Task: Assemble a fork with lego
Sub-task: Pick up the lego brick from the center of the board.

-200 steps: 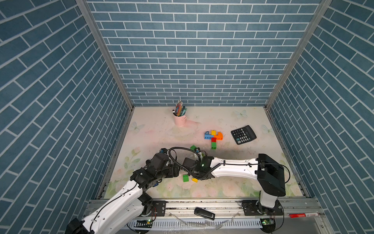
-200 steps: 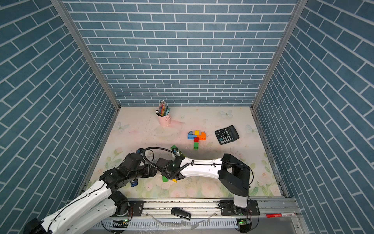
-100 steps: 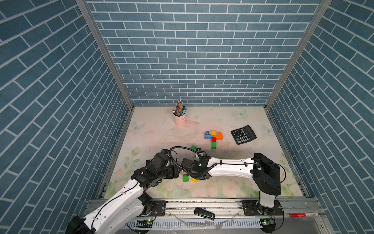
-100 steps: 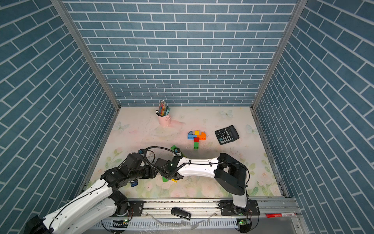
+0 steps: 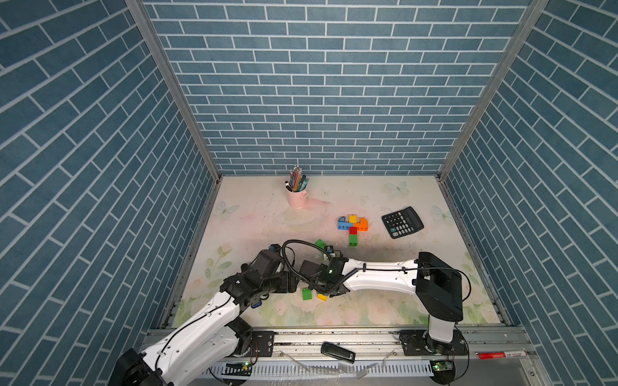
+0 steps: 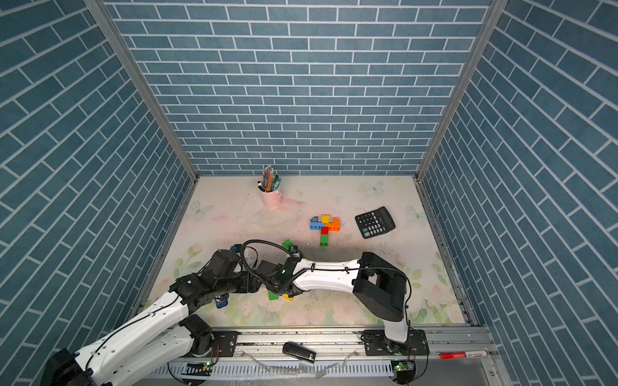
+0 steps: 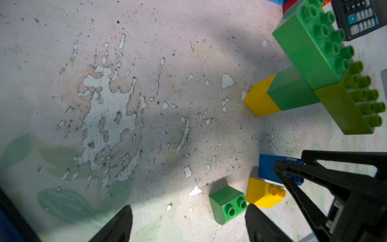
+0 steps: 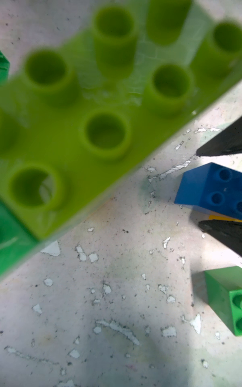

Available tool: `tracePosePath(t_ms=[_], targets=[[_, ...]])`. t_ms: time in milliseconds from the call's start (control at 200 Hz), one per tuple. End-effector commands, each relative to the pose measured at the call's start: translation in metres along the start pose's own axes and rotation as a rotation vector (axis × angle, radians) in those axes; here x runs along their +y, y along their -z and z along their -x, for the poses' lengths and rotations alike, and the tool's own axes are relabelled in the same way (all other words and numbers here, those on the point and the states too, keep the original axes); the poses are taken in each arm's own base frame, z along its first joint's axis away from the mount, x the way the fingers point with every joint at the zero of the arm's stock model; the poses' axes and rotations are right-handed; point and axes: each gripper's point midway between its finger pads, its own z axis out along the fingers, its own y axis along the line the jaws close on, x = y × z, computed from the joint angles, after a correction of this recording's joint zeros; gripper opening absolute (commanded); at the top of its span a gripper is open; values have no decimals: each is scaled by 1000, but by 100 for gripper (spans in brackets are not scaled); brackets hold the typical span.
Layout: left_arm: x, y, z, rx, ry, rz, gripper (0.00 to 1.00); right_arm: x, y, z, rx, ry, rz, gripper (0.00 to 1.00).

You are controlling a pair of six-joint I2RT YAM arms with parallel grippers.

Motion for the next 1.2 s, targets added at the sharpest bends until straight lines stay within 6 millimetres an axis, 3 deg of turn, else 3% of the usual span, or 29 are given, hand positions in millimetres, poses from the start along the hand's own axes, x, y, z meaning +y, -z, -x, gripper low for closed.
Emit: tracePosePath(t_ms=[0, 360, 670, 790, 1195], targets=[[-8, 4, 11, -31, -21, -19, 86, -10, -6, -8, 32, -25, -38, 44], [-7, 5, 12, -34, -23, -14, 86, -3, -9, -10, 53, -10, -12, 31], [-7, 7, 15, -46, -20, -9, 86, 4, -2, -1, 14, 17, 30, 28], [-6, 10, 21, -66, 5, -16, 86, 5, 14, 14, -46, 61, 55, 26], [3, 11, 63, -134, 151, -103, 84, 22, 92, 54, -217, 330, 290, 0]])
